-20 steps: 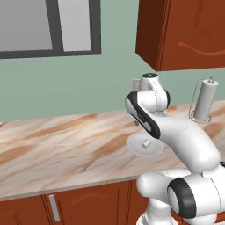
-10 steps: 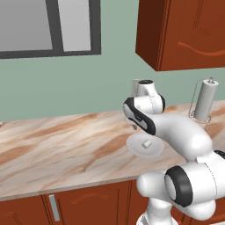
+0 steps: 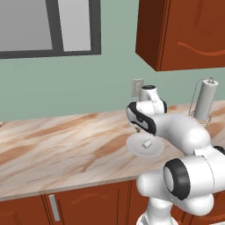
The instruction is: Pick up the marshmallow and place it in the cup of hot chocolate on the dining counter.
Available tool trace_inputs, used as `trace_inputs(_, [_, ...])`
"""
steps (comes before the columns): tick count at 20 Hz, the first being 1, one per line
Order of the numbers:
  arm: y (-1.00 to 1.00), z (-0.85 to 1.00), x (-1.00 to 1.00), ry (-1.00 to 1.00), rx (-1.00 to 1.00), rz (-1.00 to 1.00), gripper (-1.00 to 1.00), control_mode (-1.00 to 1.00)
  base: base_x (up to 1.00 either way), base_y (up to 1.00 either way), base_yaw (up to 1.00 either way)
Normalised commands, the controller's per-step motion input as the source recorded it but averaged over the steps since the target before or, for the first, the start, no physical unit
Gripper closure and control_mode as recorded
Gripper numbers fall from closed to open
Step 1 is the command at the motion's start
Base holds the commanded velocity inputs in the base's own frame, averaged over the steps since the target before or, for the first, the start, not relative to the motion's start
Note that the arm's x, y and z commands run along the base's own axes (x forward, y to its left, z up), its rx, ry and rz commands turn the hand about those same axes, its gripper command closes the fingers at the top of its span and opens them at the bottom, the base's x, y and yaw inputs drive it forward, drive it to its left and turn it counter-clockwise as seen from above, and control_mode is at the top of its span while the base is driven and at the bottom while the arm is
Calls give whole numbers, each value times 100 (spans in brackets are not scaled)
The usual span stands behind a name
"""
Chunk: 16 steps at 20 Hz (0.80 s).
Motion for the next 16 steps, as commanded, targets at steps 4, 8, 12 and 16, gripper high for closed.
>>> trace_inputs(4, [-9, -32, 11, 0, 0, -12, -100, -100, 0, 0, 0])
trace_inputs(8, [-8, -32, 17, -1, 0, -13, -100, -100, 0, 0, 0])
trace_inputs(12, [-14, -30, 16, 0, 0, -13, -100, -100, 0, 0, 0])
trace_inputs(16, [-6, -22, 9, 0, 0, -12, -100, -100, 0, 0, 0])
